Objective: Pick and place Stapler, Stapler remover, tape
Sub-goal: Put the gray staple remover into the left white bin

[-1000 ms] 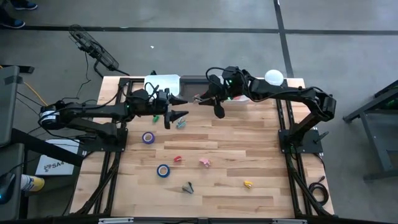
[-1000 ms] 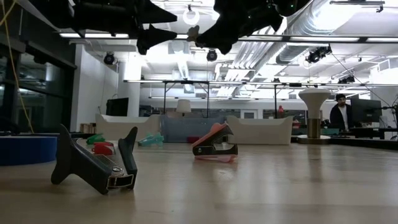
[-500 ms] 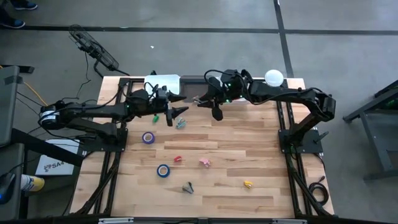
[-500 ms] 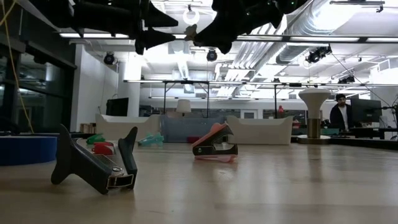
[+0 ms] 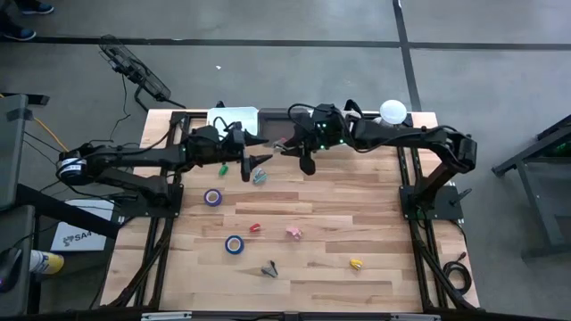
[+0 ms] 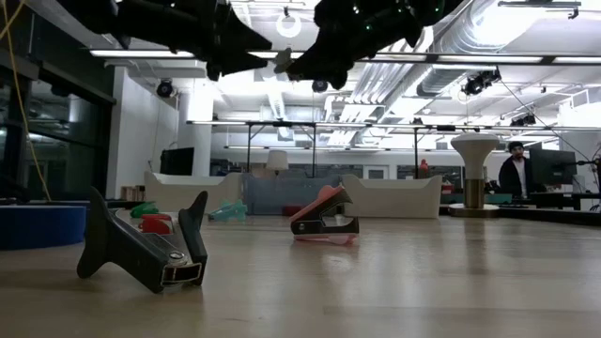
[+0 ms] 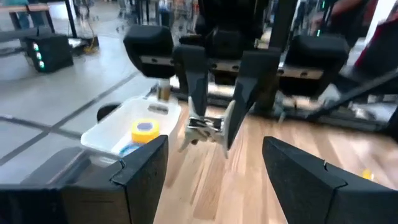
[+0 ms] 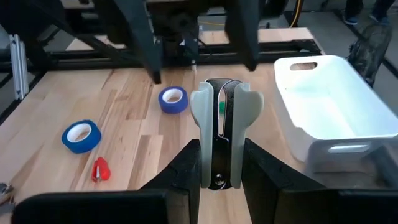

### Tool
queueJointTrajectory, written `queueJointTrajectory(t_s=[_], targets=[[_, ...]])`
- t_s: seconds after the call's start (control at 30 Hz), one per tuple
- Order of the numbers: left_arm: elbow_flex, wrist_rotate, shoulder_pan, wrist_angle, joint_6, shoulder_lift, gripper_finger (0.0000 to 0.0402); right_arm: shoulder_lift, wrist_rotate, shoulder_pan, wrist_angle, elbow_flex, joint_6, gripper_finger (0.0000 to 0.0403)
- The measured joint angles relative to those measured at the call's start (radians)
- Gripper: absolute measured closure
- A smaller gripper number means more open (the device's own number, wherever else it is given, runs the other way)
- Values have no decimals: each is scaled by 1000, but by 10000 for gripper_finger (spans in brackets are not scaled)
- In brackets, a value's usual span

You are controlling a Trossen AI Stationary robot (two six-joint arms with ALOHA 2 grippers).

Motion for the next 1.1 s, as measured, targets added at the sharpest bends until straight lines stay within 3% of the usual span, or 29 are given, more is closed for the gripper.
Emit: queueJointTrajectory(t_s=[0.7,1.1], targets=[[8,-27,0,-62,18,-1,144,70,-11,25,124,0,31,327],[8,-9,0,-91,18,-1,211,94,-27,25,172,1,33,327]])
